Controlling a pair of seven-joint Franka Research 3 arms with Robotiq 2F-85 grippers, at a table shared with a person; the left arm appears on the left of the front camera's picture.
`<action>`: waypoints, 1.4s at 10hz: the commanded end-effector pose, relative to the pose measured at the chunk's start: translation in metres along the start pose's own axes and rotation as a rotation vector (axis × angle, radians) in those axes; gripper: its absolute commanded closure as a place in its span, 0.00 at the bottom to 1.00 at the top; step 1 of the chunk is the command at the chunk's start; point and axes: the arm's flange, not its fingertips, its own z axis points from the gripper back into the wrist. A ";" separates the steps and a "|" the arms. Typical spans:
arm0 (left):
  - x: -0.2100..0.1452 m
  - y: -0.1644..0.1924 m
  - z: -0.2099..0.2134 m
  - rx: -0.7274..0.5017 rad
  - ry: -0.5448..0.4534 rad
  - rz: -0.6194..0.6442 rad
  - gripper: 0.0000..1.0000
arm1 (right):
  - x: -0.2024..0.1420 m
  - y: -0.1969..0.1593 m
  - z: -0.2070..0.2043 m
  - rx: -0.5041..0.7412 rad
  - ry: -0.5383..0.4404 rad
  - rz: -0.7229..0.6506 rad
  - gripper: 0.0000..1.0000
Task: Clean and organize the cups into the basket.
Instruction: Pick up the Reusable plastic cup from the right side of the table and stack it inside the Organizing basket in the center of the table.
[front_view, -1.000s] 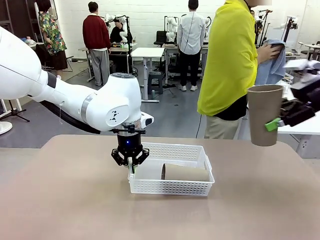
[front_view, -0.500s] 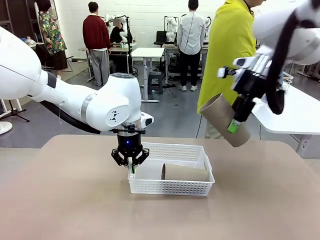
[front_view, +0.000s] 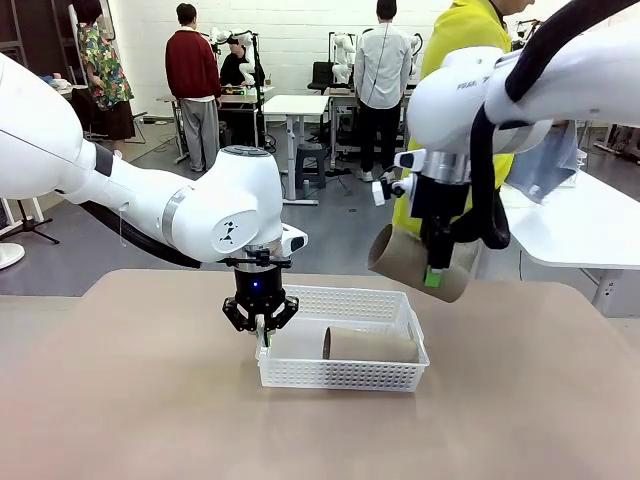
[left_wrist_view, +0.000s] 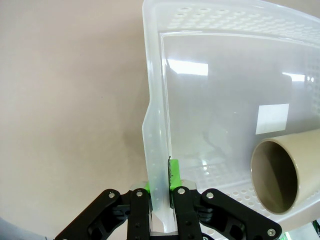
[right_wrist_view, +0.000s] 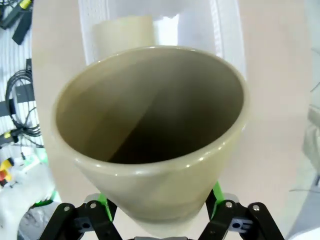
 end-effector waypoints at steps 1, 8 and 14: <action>0.000 -0.001 0.003 -0.005 -0.006 0.002 1.00 | 0.014 0.004 -0.004 -0.032 -0.047 0.048 0.17; 0.000 -0.001 0.003 -0.005 -0.006 0.002 1.00 | 0.036 0.009 -0.010 0.000 -0.086 0.099 0.17; 0.000 -0.001 0.003 -0.005 -0.006 0.002 1.00 | 0.036 0.008 -0.010 0.006 -0.100 0.115 0.17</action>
